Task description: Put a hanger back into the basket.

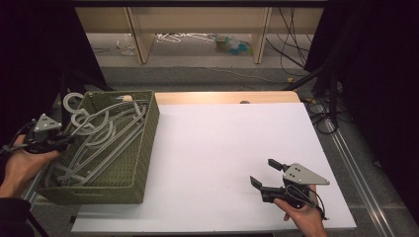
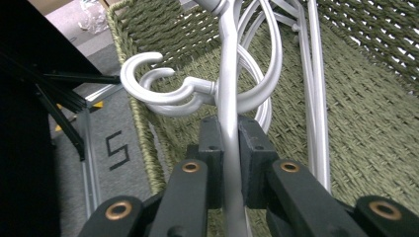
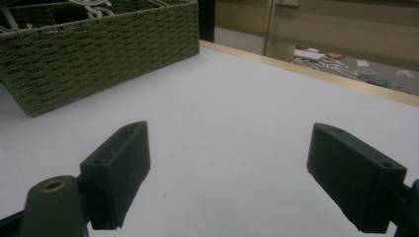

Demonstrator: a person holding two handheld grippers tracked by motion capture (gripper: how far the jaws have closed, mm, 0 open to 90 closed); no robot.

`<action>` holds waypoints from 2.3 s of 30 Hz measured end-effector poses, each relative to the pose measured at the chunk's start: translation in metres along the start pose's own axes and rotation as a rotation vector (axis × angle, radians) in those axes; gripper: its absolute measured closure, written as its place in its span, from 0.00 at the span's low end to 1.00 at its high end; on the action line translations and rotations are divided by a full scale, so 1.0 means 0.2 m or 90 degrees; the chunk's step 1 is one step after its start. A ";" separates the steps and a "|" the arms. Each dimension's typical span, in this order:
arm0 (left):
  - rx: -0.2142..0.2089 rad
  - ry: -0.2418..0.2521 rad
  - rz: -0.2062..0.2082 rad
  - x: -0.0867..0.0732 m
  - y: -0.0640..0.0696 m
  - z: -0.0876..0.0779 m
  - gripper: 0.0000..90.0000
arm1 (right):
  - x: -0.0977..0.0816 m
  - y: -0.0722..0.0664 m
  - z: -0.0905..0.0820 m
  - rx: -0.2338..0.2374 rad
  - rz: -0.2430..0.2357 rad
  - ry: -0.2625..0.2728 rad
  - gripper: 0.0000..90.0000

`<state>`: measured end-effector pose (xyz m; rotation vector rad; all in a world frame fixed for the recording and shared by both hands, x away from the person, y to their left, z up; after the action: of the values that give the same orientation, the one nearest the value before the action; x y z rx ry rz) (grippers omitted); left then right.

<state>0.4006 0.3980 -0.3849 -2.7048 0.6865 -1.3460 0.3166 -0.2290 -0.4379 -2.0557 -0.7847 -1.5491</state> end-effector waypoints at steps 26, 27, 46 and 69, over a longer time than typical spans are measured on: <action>0.026 -0.117 0.011 -0.07 0.00 0.17 0.88 | 0.00 0.01 0.01 -0.003 -0.009 0.005 0.20; 0.025 -0.117 0.010 -0.08 0.00 0.16 0.87 | 0.00 0.01 0.01 -0.004 -0.007 0.007 0.20; 0.006 0.040 -0.088 0.05 0.13 -0.01 0.49 | 0.00 0.00 0.01 -0.002 0.001 -0.003 0.20; -0.141 0.229 -0.127 0.24 0.66 -0.09 0.33 | 0.00 0.00 0.01 0.004 0.001 0.000 0.20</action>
<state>0.3642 0.2628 -0.3678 -2.7868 0.6331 -1.9465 0.3174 -0.2278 -0.4384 -2.0512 -0.7879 -1.5437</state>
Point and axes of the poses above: each handheld gripper's, and its own axes: z roughly forward along the jaws, x roughly out of its top, y roughly to its right, the point moved 2 cm from there along z, roughly forward along the jaws, and after that the axes turned 4 degrees about y, right-handed, at the moved point
